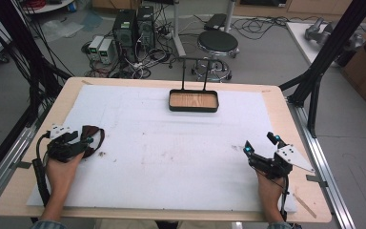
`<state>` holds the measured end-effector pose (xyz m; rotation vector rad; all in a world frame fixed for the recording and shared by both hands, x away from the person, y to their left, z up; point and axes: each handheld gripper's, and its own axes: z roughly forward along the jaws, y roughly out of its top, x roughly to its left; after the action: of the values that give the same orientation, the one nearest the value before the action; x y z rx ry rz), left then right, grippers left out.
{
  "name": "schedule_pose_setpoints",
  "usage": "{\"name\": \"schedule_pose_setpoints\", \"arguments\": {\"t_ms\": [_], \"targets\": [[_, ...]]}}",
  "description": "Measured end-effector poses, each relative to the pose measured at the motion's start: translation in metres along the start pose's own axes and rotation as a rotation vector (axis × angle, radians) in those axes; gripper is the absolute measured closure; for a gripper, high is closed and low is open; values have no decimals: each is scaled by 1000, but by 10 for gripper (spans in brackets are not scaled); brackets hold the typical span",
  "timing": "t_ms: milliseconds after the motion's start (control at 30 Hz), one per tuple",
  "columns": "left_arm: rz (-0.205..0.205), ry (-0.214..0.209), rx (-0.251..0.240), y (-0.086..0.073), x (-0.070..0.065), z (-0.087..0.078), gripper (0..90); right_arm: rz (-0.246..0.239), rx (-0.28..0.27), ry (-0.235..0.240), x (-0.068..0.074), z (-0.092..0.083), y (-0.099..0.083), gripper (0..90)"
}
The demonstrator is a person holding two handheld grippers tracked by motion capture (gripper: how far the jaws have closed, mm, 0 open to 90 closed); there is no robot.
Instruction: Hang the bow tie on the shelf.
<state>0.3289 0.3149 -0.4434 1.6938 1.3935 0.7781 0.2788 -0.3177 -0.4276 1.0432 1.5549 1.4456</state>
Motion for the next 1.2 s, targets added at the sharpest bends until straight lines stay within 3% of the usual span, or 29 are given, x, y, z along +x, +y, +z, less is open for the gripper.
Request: {"name": "schedule_pose_setpoints", "arguments": {"t_ms": [233,400,533,633,700,767,933,1000,1033,1200], "targets": [[8,12,64,-2,-1,4,524,2,0,-2,-1,0,0,110],[8,7,74,-2,-2,3,659,4,3,-3,-1,0,0,110],[-4,15,77,-2,-1,2,712,4,4,-4,-1,1,0,110],[-15,10,65,-1,0,-1,750,2,5,-5,-1,1,0,110],[-17,2,21,2,1,-8,755,6,7,-6,0,0,0,110],[-18,-3,8,3,1,-10,756,0,4,-4,0,1,0,110],[-59,-85,-53,10,4,-16,756,0,11,-4,0,1,0,110],[-52,-106,-75,14,4,-19,756,-1,9,-2,0,1,0,110],[-43,-145,-96,19,2,-21,756,0,11,-2,0,1,0,110],[-13,-207,-120,29,-6,-26,756,4,9,1,-1,1,-1,110]]}}
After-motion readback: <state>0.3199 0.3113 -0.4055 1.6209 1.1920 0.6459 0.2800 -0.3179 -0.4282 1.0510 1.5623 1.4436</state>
